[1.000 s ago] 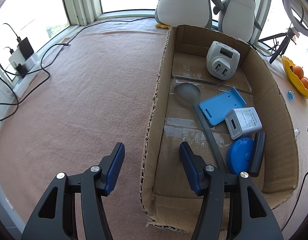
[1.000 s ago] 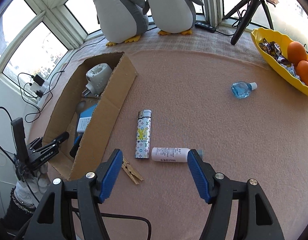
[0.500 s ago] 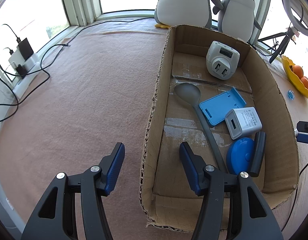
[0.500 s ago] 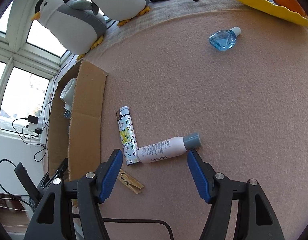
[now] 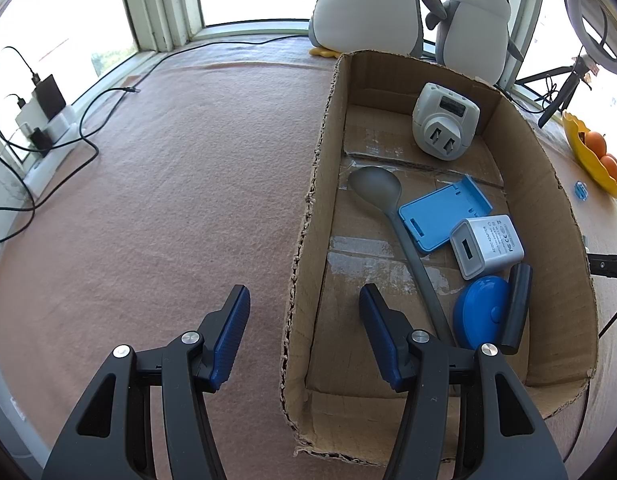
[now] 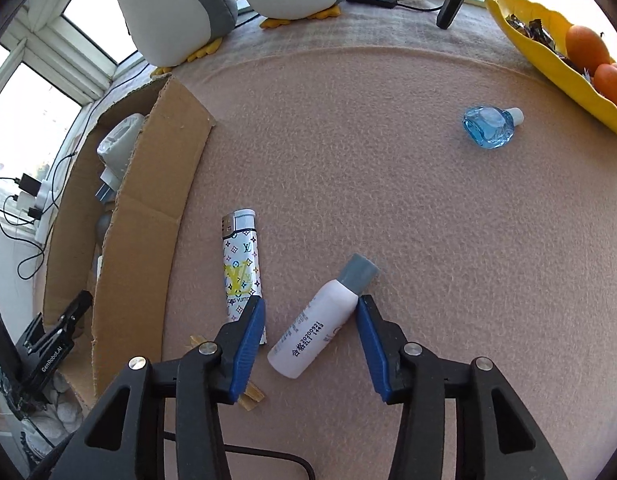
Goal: Organize rigid objects
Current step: 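Close the right gripper around the white lotion bottle, then carry the lotion bottle into the box and open the right gripper, then move the right tool toward the patterned white lighter, then grasp the patterned lighter upright with the right gripper, then carry the lighter into the box and open the right gripper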
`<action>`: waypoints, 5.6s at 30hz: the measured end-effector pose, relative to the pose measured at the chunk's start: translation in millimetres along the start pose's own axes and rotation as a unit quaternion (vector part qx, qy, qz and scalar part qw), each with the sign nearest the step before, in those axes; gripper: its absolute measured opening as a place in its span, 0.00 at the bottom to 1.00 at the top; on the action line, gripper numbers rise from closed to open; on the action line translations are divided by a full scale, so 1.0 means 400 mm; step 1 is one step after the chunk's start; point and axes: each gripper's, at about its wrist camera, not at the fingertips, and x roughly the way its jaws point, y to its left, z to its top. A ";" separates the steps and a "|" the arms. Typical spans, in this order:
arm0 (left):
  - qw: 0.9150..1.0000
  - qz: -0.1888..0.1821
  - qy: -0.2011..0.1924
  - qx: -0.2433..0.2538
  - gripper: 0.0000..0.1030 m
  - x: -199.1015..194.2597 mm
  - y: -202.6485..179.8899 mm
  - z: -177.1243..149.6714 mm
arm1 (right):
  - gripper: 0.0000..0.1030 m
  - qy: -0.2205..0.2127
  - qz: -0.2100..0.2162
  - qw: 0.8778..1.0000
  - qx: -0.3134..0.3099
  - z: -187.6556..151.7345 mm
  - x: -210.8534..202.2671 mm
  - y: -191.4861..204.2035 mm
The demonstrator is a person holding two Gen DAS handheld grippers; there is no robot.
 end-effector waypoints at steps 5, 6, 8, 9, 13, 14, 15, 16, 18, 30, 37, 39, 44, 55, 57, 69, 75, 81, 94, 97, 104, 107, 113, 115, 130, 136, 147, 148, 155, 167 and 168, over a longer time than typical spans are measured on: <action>1.000 0.000 0.000 0.000 0.56 0.000 0.000 0.000 | 0.26 0.003 -0.033 0.998 -0.045 -0.015 0.000 0.010; 1.000 0.001 0.000 0.001 0.56 0.000 0.000 0.000 | 0.25 0.003 -0.039 0.998 -0.053 -0.017 0.000 0.011; 1.000 0.000 0.000 0.000 0.56 0.000 0.001 0.000 | 0.21 0.004 -0.047 0.997 -0.066 -0.024 -0.003 0.006; 1.000 0.000 0.000 0.000 0.56 0.000 0.001 0.000 | 0.19 0.003 -0.051 0.996 -0.072 -0.025 -0.004 0.006; 1.000 0.000 0.000 0.001 0.56 0.000 0.001 0.000 | 0.18 -0.004 -0.059 0.995 -0.084 -0.035 -0.011 0.011; 1.000 0.000 0.000 0.000 0.56 0.000 0.001 0.000 | 0.18 -0.007 -0.058 0.995 -0.082 -0.037 -0.013 0.011; 1.000 0.000 0.000 0.000 0.56 0.000 0.001 0.000 | 0.18 -0.009 -0.055 0.995 -0.080 -0.038 -0.014 0.010; 1.000 0.000 0.000 0.000 0.56 0.000 0.001 -0.001 | 0.18 -0.012 -0.051 0.996 -0.077 -0.041 -0.016 0.008; 1.000 0.000 0.000 0.001 0.56 0.000 0.001 -0.001 | 0.18 -0.020 -0.045 0.996 -0.070 -0.048 -0.025 0.006; 1.000 0.002 -0.001 0.002 0.56 0.001 0.004 0.000 | 0.18 -0.086 0.003 0.991 -0.103 -0.040 -0.146 0.131; 1.000 0.001 -0.001 0.000 0.56 0.001 0.004 0.000 | 0.18 -0.087 0.050 0.984 -0.149 -0.062 -0.157 0.268; 1.000 0.001 -0.001 0.000 0.56 0.001 0.004 0.000 | 0.18 -0.083 0.057 0.982 -0.160 -0.070 -0.149 0.299; 1.000 0.001 -0.001 0.000 0.56 0.001 0.004 -0.001 | 0.18 -0.074 0.073 0.979 -0.176 -0.078 -0.126 0.355; 1.000 0.001 -0.001 0.000 0.56 0.001 0.005 -0.001 | 0.18 -0.054 0.078 0.978 -0.188 -0.091 -0.082 0.396; 1.000 0.001 -0.001 0.001 0.56 0.001 0.005 -0.001 | 0.18 -0.053 0.077 0.977 -0.189 -0.092 -0.079 0.398; 1.000 0.001 -0.002 0.000 0.56 0.000 0.005 -0.001 | 0.42 -0.064 0.079 0.975 -0.196 -0.096 -0.090 0.404; 1.000 0.001 -0.002 0.000 0.56 0.001 0.005 -0.001 | 0.48 -0.074 0.068 0.975 -0.200 -0.095 -0.102 0.402; 1.000 0.001 -0.002 0.000 0.56 0.001 0.006 -0.001 | 0.49 -0.089 0.056 0.974 -0.202 -0.091 -0.125 0.389; 1.000 0.001 -0.002 0.001 0.56 0.001 0.006 -0.001 | 0.53 -0.101 0.044 0.985 -0.136 -0.036 -0.162 0.242; 1.000 0.001 -0.002 0.000 0.56 0.001 0.005 -0.001 | 0.55 -0.088 0.044 0.989 -0.114 -0.021 -0.146 0.200; 1.000 0.001 -0.002 0.000 0.56 0.001 0.006 -0.001 | 0.55 -0.059 0.022 0.994 -0.091 0.002 -0.093 0.139; 1.000 0.001 -0.002 0.000 0.56 0.001 0.005 -0.001 | 0.55 -0.051 0.013 0.994 -0.093 0.011 -0.067 0.130; 1.000 0.001 -0.002 0.000 0.56 0.001 0.005 -0.001 | 0.55 -0.030 -0.003 0.994 -0.105 0.014 -0.018 0.134; 1.000 0.001 -0.002 0.001 0.56 0.001 0.005 -0.001 | 0.54 -0.025 -0.009 0.994 -0.110 0.013 -0.003 0.138; 1.000 0.001 -0.002 0.000 0.56 0.001 0.005 -0.001 | 0.43 -0.008 -0.042 0.991 -0.130 0.020 0.041 0.162; 1.000 0.001 -0.002 0.000 0.56 0.001 0.005 -0.001 | 0.27 -0.011 -0.063 0.988 -0.140 0.021 0.042 0.160; 1.000 0.001 -0.002 0.000 0.56 0.001 0.005 -0.001 | 0.20 -0.024 -0.060 0.989 -0.135 0.004 0.019 0.140; 1.000 0.001 -0.002 0.000 0.56 0.001 0.005 -0.001 | 0.20 -0.026 -0.058 0.989 -0.133 0.002 0.015 0.139; 1.000 0.001 -0.002 0.000 0.56 0.001 0.005 -0.001 | 0.20 -0.050 -0.046 0.989 -0.130 -0.003 -0.038 0.150; 1.000 0.001 -0.002 0.000 0.56 0.001 0.005 -0.001 | 0.20 -0.088 0.010 0.983 -0.163 -0.009 -0.137 0.266; 1.000 0.001 -0.002 0.000 0.56 0.001 0.005 -0.001 | 0.20 -0.088 0.014 0.982 -0.168 -0.013 -0.138 0.278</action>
